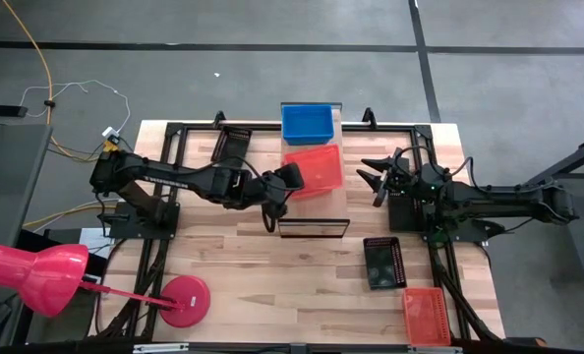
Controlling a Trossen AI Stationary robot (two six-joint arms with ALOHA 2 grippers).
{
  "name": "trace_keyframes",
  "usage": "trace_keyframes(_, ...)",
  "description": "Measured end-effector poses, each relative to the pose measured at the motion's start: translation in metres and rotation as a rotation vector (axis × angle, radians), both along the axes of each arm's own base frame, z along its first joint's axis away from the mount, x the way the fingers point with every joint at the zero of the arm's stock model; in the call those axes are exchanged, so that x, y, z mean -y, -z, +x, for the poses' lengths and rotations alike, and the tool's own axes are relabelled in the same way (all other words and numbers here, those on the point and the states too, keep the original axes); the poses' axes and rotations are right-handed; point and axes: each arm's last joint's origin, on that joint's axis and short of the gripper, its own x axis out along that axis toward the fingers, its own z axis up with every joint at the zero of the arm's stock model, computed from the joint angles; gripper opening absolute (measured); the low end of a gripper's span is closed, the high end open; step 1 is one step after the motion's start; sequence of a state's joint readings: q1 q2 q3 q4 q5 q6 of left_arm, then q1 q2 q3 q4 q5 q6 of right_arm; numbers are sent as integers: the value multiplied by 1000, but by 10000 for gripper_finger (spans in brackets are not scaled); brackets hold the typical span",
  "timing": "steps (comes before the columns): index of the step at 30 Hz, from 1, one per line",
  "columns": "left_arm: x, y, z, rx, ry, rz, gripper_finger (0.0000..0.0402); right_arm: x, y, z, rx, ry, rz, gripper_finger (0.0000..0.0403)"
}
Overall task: Stack baskets on shelf by color
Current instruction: Stack the top orange bin on top of the orange bin on the shelf, then adjust the stacked orange bins on the shelf
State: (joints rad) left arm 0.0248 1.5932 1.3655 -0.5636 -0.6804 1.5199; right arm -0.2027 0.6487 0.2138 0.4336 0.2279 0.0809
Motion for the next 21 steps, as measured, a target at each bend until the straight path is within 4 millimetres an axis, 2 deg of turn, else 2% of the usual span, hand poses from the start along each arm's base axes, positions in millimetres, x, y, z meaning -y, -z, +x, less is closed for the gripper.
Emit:
trace_keyframes(10,2,0,0,19,-22,-3,69,0,0,0,0,0,0,161)
trace_keyframes(21,5,-4,-3,160,-225,32,139,0,-5,0,50,0,-1,161)
